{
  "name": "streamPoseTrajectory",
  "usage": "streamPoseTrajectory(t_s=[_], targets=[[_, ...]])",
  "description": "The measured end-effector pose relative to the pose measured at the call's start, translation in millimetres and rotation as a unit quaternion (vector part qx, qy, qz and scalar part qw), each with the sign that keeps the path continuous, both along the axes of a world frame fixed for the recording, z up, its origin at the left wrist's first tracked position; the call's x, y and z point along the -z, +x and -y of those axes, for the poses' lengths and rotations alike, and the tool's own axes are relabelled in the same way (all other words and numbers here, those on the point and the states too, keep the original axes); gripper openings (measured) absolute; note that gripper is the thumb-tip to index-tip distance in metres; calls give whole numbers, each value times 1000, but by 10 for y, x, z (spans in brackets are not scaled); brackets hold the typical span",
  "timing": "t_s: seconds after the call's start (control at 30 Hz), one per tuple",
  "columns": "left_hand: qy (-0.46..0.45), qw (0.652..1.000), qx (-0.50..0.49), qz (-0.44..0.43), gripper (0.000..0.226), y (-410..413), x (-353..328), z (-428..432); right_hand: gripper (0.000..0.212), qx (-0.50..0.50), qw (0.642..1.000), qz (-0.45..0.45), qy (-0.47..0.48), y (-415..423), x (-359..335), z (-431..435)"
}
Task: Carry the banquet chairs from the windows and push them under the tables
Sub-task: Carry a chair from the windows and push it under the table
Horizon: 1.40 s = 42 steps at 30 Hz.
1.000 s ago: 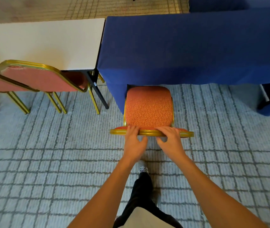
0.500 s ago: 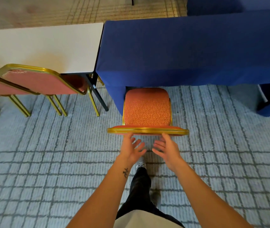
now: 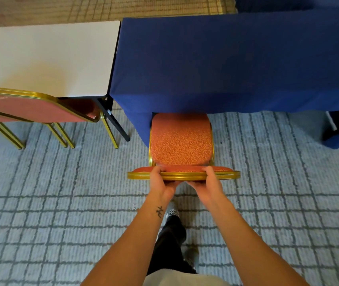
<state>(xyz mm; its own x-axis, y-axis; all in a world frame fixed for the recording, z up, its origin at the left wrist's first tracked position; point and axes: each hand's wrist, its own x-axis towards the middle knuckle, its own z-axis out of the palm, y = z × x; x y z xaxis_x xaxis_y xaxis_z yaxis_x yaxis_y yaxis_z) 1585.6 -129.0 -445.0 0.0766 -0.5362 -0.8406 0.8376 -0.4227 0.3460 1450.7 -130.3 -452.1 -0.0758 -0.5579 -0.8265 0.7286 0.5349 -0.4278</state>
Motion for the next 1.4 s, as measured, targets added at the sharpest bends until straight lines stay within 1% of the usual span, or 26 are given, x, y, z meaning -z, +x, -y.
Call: streamPoseTrajectory(t_s=[0.13, 0.23, 0.43, 0.73, 0.83, 0.9, 0.97, 1.17, 1.23, 1.3, 1.4], targets=[[-8, 1000, 1, 6, 10, -75, 29, 297, 36, -4, 1000, -5, -6, -81, 54, 346], [-6, 1000, -7, 5, 10, -75, 46, 570, 27, -16, 1000, -3, -11, -85, 75, 626], [2, 1000, -11, 17, 9, 6, 59, 1199, 22, -27, 999, 6, -27, -25, 127, 1237], [-2, 999, 1, 32, 6, 145, 71, 2117, 32, -23, 999, -8, -30, 109, 130, 2146], [-14, 1000, -5, 22, 9, 150, 64, 2351, 47, -23, 999, -8, -31, 124, 152, 2401], [-25, 999, 5, 21, 13, 152, 85, 2506, 50, -17, 999, -10, -29, 131, 160, 2547], [-31, 999, 8, 16, 17, 175, 88, 2666, 44, -17, 999, -6, -32, 149, 182, 2696], [-26, 999, 14, 19, 12, 312, 125, 3031, 20, -31, 999, -11, -39, 242, 219, 3038], [-24, 1000, 13, 15, 14, 315, 118, 3111, 16, -36, 998, -14, -45, 260, 230, 3120], [-29, 999, 8, 9, 15, 307, 114, 3192, 19, -42, 998, -20, -52, 263, 261, 3212], [-43, 999, 5, -6, 12, 303, 124, 3303, 35, -37, 997, -23, -58, 253, 258, 3335]])
